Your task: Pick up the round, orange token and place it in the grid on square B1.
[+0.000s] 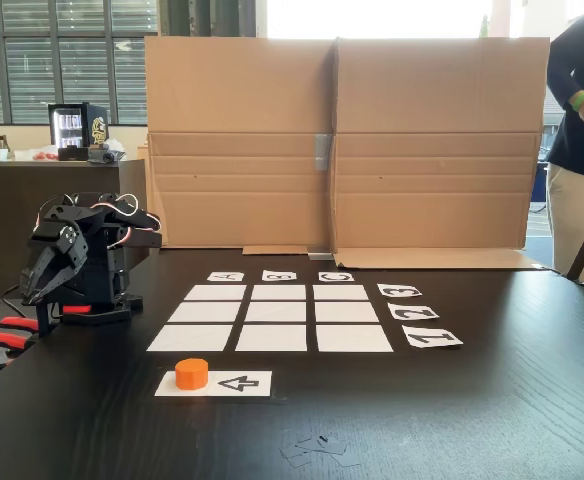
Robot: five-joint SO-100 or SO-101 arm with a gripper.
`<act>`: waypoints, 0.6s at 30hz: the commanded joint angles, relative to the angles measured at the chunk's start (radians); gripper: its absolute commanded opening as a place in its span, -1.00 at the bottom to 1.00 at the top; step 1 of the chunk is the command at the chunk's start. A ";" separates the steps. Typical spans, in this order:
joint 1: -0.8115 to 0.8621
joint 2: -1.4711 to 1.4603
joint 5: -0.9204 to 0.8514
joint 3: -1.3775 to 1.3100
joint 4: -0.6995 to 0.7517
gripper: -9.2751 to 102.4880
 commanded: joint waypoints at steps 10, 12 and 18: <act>-0.052 -0.376 0.000 -0.377 0.061 -0.85; -0.075 -0.431 -0.002 -0.416 0.083 -0.84; -0.110 -0.555 -0.021 -0.529 0.143 -0.84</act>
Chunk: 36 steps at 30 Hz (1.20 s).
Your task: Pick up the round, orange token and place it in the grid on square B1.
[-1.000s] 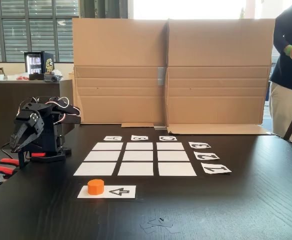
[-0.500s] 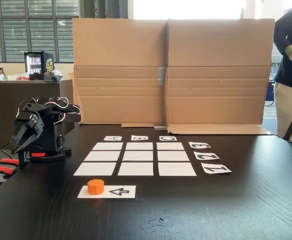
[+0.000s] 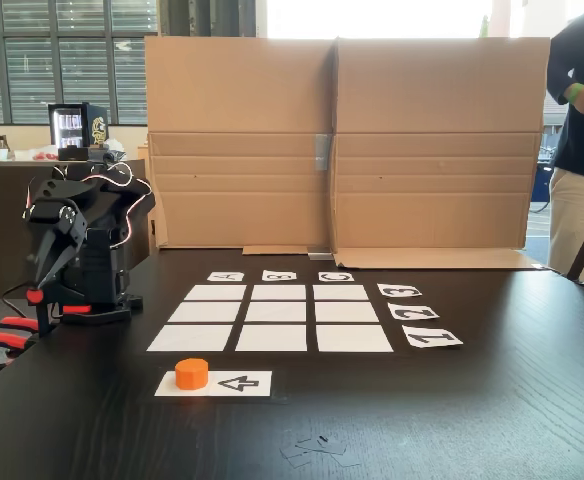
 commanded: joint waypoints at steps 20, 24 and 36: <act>-0.173 -0.477 -0.021 -0.491 0.215 0.68; -0.215 -0.595 -0.012 -0.586 0.230 0.76; -0.299 -0.956 0.028 -1.020 0.451 0.80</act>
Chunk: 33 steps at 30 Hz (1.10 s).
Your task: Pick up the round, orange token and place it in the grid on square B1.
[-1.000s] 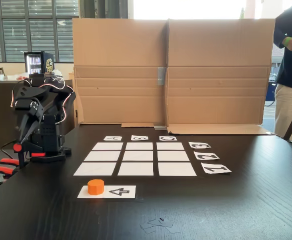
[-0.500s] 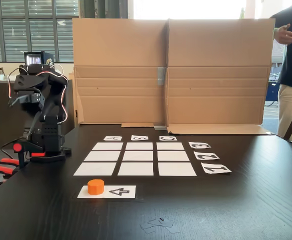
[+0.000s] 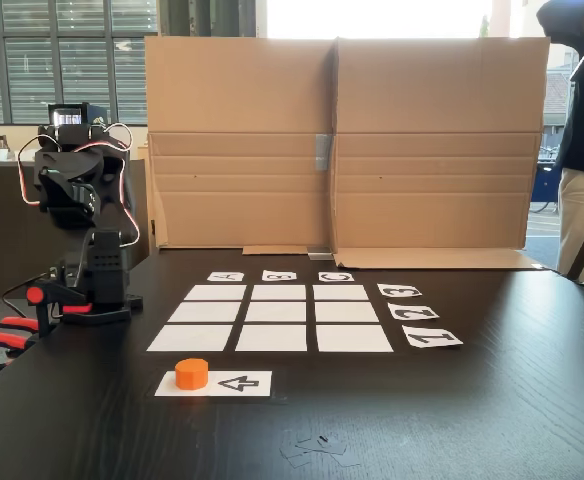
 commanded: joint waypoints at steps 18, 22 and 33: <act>-0.215 -0.517 0.051 -0.446 0.106 0.80; -0.244 -0.658 0.055 -0.552 0.106 0.79; -0.356 -0.845 0.058 -0.689 0.106 0.79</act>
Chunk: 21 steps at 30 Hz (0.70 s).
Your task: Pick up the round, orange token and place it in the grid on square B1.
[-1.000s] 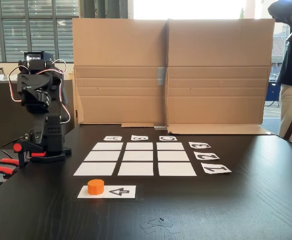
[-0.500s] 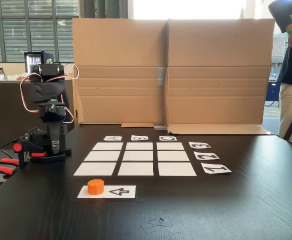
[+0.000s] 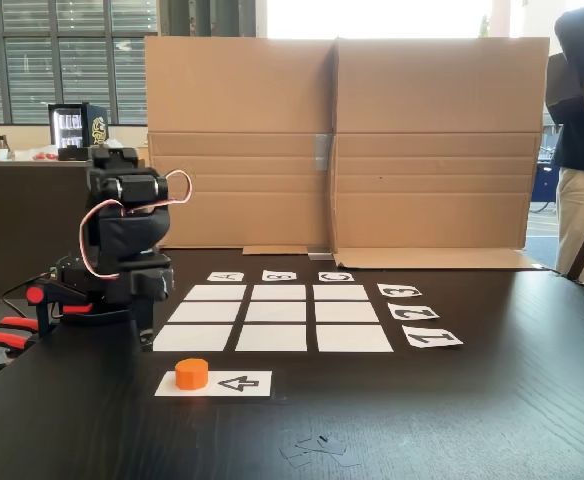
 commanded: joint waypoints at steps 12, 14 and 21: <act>-0.106 -0.041 0.035 -0.051 0.005 0.80; -0.109 -0.049 0.040 -0.057 0.005 0.80; -0.114 -0.077 0.051 -0.081 0.003 0.79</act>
